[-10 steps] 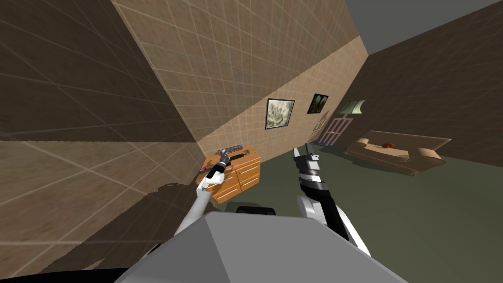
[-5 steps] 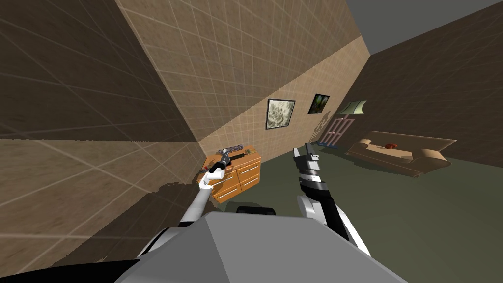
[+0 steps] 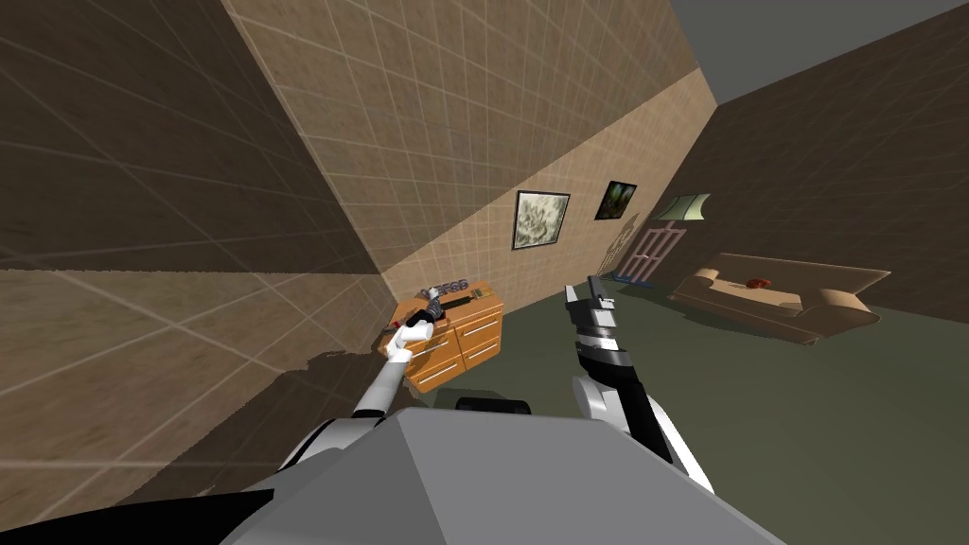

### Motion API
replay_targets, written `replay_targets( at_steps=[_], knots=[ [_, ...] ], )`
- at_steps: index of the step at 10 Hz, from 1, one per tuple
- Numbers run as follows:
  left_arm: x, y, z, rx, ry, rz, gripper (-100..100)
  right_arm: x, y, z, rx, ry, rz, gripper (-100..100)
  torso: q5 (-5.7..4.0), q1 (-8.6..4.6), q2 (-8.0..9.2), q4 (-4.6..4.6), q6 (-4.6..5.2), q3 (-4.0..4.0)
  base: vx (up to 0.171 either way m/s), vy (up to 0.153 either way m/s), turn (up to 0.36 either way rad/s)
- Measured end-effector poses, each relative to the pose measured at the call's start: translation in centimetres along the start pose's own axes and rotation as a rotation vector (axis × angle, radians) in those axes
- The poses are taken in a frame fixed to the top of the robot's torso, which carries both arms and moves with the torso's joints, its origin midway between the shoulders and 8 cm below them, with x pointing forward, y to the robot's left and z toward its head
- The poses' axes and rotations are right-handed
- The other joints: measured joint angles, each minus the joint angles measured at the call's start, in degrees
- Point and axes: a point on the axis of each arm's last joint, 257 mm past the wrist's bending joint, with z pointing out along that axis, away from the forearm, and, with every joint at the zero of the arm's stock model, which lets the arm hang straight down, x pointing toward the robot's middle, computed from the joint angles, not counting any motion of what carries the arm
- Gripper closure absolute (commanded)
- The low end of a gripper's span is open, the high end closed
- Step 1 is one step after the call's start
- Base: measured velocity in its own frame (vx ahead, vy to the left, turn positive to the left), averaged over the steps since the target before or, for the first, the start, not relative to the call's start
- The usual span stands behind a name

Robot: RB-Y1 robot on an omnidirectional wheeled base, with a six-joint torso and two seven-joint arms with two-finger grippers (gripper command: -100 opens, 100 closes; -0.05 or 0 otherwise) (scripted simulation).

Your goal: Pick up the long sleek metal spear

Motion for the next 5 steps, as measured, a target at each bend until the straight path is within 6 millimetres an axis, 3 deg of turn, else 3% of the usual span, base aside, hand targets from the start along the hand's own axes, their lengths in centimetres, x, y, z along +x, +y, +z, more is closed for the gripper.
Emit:
replay_targets(
  at_steps=[5],
  knots=[
    [-2.4, 2.8, 1.9, -0.161, -0.05, -0.012, -100, 0.0, 0.0, 0.0, 0.0, 0.0, 0.0, 0, -0.01, -0.04, -0.11, -0.02, 0.0, -0.06, 0.051, -0.019, 0.01]
  ],
)
